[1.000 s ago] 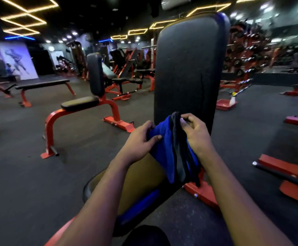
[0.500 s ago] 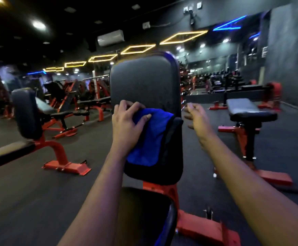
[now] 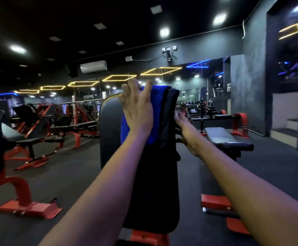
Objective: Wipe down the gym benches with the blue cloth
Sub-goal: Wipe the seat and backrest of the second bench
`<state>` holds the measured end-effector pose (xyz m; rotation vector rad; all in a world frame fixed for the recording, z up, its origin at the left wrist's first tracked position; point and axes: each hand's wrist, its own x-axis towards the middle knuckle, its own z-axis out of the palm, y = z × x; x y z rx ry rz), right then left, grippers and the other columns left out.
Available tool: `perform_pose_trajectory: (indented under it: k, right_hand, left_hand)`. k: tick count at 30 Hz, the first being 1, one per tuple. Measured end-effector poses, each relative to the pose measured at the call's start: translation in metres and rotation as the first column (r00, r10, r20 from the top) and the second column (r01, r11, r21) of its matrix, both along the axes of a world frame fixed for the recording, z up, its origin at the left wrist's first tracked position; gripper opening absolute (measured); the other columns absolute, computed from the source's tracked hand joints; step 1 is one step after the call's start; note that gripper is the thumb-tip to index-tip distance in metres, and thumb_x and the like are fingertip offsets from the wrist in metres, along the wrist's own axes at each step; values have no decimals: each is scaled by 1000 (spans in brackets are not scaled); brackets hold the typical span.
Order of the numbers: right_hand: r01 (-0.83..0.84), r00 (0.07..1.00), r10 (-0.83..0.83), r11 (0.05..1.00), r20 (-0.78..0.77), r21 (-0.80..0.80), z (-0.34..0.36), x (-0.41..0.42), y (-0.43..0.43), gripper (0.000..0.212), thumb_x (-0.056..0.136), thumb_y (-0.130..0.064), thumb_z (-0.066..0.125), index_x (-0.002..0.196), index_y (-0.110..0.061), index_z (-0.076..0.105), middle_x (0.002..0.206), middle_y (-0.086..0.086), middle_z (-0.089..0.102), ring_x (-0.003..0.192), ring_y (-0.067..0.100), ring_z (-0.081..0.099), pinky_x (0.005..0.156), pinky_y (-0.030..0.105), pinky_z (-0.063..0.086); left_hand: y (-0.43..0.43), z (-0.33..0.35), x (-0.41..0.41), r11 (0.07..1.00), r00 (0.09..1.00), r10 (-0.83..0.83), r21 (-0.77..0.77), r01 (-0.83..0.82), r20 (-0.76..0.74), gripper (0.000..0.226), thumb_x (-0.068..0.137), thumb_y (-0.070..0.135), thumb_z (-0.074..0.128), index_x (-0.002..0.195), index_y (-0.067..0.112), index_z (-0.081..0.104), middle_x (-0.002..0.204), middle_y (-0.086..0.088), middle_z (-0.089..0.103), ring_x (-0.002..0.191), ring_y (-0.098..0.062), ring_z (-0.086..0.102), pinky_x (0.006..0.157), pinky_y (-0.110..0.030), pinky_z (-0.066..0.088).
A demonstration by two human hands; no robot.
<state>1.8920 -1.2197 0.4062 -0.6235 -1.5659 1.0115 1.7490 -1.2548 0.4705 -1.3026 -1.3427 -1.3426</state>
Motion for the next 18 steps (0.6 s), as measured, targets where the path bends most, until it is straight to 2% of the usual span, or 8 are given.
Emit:
perform_pose_trajectory:
  k: [2,3,5,7,8,11,14,18]
  right_hand:
    - [-54,998,53,998,-28,-18,-1,3,1,20,103,-47,40,110,-35,55,100,-8,63,82,10,60,62,26,49]
    - [-79,996,78,997,-52,-22,-1,3,3,19,103,-46,41,109,-35,55,97,-8,63,79,10,59,62,26,48]
    - [-106,991,104,994,-84,-13,-4,4,6,16,104,-44,42,108,-35,55,95,-9,64,78,10,59,63,26,45]
    - [-91,987,89,996,-136,-9,-8,1,10,14,104,-38,43,109,-37,56,105,-6,68,85,11,63,67,30,46]
    - [-69,983,65,997,-172,-16,-12,-2,13,16,104,-35,43,111,-38,57,111,-4,69,90,12,64,70,31,47]
    - [-39,954,44,999,-296,22,-20,-12,18,17,105,-23,42,109,-24,59,104,2,67,85,8,60,67,24,44]
    - [-25,919,34,999,-393,26,-22,-19,24,17,105,-15,42,108,-14,59,96,5,64,80,9,59,63,16,47]
    - [-64,886,66,998,-458,21,-28,-23,40,19,104,-18,44,99,-14,62,99,10,63,89,19,56,70,25,46]
  left_hand:
    - [4,-11,10,996,996,-84,-8,84,22,29,87,3,49,110,17,60,103,-9,54,94,-26,46,75,-38,42]
    - [3,-16,15,993,991,-114,-4,115,69,28,89,8,48,113,16,59,107,-9,54,96,-27,47,76,-40,43]
    - [4,-26,29,984,975,-156,-62,167,158,34,97,37,43,126,21,52,125,-9,49,111,-31,44,88,-47,40]
    - [7,-38,42,970,985,-120,-196,143,122,61,93,65,33,146,34,33,150,-9,27,137,-35,23,110,-59,20]
    - [9,-41,45,968,991,-104,-222,120,80,68,90,71,32,150,40,23,158,-8,15,145,-36,9,114,-63,6]
    - [25,-35,39,973,992,-107,-201,117,60,64,89,70,34,148,48,25,165,0,-2,149,-35,-13,110,-71,-8]
    - [31,-25,31,976,979,-110,-168,139,171,57,90,67,26,143,48,32,165,6,1,150,-31,-13,109,-72,-10]
    - [28,-36,47,985,940,-80,-121,126,331,55,96,62,19,150,49,20,165,7,-3,151,-29,-11,111,-71,-4]
